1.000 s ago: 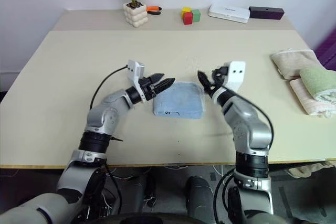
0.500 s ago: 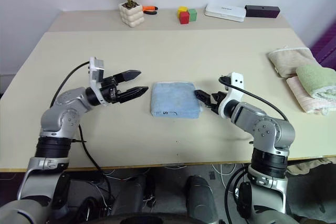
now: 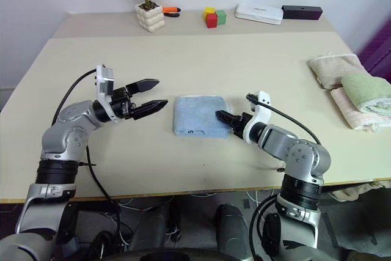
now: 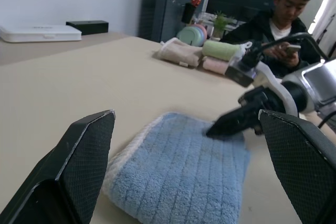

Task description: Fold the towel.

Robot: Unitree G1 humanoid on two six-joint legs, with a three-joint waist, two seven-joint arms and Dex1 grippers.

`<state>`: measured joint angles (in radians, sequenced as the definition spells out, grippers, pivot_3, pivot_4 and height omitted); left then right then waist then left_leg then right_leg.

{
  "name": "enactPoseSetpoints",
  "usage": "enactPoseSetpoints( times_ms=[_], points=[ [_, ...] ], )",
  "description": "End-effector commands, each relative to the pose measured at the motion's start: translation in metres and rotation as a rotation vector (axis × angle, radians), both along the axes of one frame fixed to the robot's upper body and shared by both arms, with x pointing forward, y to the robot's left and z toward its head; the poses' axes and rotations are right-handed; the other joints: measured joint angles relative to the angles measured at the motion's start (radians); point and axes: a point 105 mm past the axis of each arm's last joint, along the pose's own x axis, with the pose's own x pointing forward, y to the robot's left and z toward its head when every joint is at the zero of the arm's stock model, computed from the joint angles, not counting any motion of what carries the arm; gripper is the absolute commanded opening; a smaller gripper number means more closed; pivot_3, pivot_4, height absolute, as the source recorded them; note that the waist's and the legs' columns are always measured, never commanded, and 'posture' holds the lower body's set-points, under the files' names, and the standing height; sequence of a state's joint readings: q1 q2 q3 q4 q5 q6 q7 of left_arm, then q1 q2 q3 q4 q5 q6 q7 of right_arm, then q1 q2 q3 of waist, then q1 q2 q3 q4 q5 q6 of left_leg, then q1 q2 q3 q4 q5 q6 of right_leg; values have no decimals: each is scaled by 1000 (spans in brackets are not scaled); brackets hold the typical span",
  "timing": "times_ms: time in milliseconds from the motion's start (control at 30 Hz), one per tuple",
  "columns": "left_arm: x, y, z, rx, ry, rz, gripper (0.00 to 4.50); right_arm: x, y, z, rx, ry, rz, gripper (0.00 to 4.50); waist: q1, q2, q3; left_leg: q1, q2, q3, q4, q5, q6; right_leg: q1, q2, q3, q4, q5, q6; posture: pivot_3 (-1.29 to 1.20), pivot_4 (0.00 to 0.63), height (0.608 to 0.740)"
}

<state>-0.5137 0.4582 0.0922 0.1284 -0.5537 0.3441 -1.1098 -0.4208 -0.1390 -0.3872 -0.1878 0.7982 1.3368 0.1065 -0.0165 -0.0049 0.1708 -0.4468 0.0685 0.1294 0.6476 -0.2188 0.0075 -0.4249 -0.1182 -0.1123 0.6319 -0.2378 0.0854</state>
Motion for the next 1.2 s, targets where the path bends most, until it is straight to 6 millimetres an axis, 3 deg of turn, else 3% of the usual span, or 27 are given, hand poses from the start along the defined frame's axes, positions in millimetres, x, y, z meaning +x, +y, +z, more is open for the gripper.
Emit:
enactPoseSetpoints(
  times_ms=[33, 133, 267, 400, 467, 500, 600, 767, 900, 1200],
  points=[
    [-1, -3, 7, -2, -41, 2, 4500, 2, 16, 7, 27, -23, 54, 1576, 0, 0, 0, 0, 0, 0, 0, 0, 0, 0, 0, 0, 0, 0, 0, 0, 150, 740],
    [-1, -6, 7, -6, -41, 3, 4500, 8, 10, 8, 25, -34, 17, 38, 4, 0, 0, 0, 0, 0, 1, 0, 0, 0, 0, 0, 0, 0, 0, 0, 150, 740],
    [3, -8, 5, -12, -37, 10, 4500, 27, -16, 25, 54, -108, -142, 38, 4, 0, 0, 0, 0, 0, 1, 0, 0, 0, 0, 0, 0, 0, 0, 0, 150, 740],
    [9, -19, 5, -34, -42, -8, 4500, 39, -52, 30, 68, -143, -347, 38, 7, 0, 0, 0, 0, 0, 1, 0, 0, 0, 0, 0, 0, 0, 0, 0, 150, 740],
    [11, -24, 6, -38, -46, -18, 4500, 42, -61, 31, 97, -143, -401, 38, 5, 0, 0, -1, -1, 0, 1, 0, 0, 0, 0, 0, 0, 0, 0, 0, 150, 740],
    [13, -28, 7, -48, -50, -40, 4500, 43, -81, 37, 115, -172, -538, 38, 4, 0, 0, -1, -1, 0, 1, 0, 0, 0, 0, 0, 0, 0, 0, 0, 150, 740],
    [18, -42, 8, -62, -66, -83, 4500, 30, -123, 46, 133, -232, -772, 38, 8, 0, 0, -1, -1, 0, 0, 0, 0, 0, 0, 0, 0, 0, 0, 0, 150, 740],
    [24, -62, 5, -74, -53, -148, 4500, 0, -162, 46, 195, -263, -1022, 38, 4, 0, 0, -1, -1, 1, 0, 0, 0, 0, 0, 0, -1, 0, 1, 0, 150, 740],
    [27, -75, 4, -76, -50, -203, 4500, -18, -168, 39, 217, -253, -1126, 38, 0, 1, 0, 0, -1, 0, -1, 0, 0, 0, 1, 0, 0, 0, 0, 0, 150, 740],
    [29, -87, 4, -99, -52, -244, 4500, -27, -147, 25, 247, -187, -1156, 38, 0, 1, 1, 0, -1, 0, 0, 0, 0, 0, 0, 1, 0, 0, 0, 0, 150, 740]
  ],
)
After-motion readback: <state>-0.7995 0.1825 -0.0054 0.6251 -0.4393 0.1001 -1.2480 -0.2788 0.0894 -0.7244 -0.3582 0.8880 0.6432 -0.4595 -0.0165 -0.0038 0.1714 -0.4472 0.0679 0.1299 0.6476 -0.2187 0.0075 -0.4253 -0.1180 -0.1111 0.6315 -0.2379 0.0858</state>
